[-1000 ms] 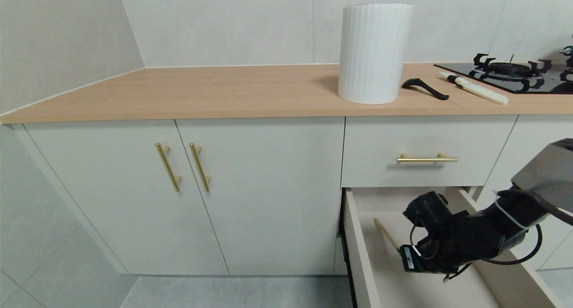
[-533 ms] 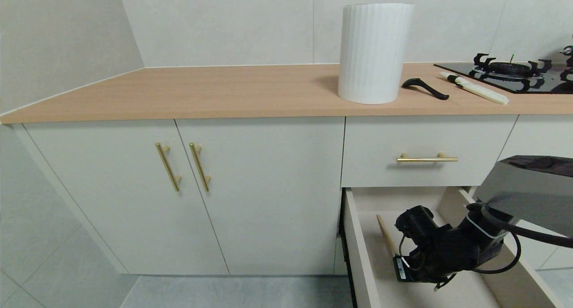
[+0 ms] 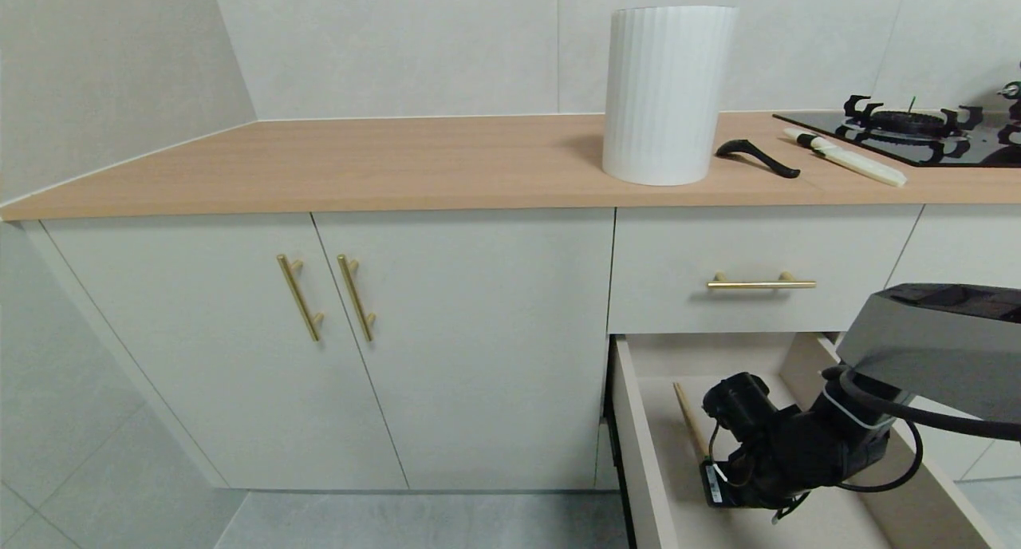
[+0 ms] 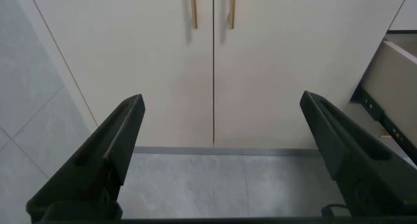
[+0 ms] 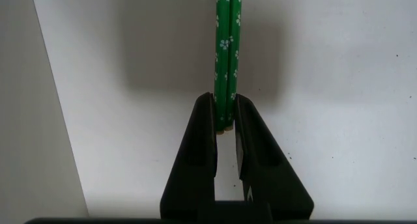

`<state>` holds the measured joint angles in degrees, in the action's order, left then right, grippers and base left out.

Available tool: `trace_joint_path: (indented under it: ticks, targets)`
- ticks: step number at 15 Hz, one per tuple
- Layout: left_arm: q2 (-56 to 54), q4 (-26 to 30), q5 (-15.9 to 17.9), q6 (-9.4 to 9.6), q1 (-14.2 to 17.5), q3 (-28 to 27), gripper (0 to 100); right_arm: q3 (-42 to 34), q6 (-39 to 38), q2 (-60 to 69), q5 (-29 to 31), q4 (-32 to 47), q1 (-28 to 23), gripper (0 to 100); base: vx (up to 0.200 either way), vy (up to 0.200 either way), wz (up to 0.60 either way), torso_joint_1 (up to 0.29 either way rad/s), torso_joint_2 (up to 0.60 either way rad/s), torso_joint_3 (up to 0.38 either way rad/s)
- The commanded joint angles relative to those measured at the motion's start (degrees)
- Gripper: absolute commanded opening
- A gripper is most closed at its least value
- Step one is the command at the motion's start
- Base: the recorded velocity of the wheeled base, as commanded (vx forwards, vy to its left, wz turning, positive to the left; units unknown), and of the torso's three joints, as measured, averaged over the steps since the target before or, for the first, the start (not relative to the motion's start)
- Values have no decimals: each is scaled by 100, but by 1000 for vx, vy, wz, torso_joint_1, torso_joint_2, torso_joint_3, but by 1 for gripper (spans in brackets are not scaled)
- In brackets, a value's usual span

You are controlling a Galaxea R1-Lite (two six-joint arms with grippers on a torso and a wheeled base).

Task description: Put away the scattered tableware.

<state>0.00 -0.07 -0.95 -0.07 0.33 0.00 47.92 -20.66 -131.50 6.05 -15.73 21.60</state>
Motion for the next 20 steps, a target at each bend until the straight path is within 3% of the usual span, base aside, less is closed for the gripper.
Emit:
trace_joint_path:
  ticks: [1,2,10,18,20]
  targets:
    - [9,-1,-2,-1,2,0,100,-2,1,2,2,-1,2,0,0,0,0,0,0,0]
    - [9,-1,-2,-1,2,0,100,-2,1,2,2,-1,2,100,0,0,0,0,0,0]
    - [9,-1,-2,-1,2,0,100,-55,-8,388,2,26,-24,100,0,0,0,0,0,0]
    - [9,-1,-2,-1,2,0,100,-327,54,3385,-411,166,-903,100,0,0,0,0,0,0]
    - [9,-1,-2,-1,2,0,100,-310,563,4080,-429,333,-1290,100,0,0,0,0,0,0]
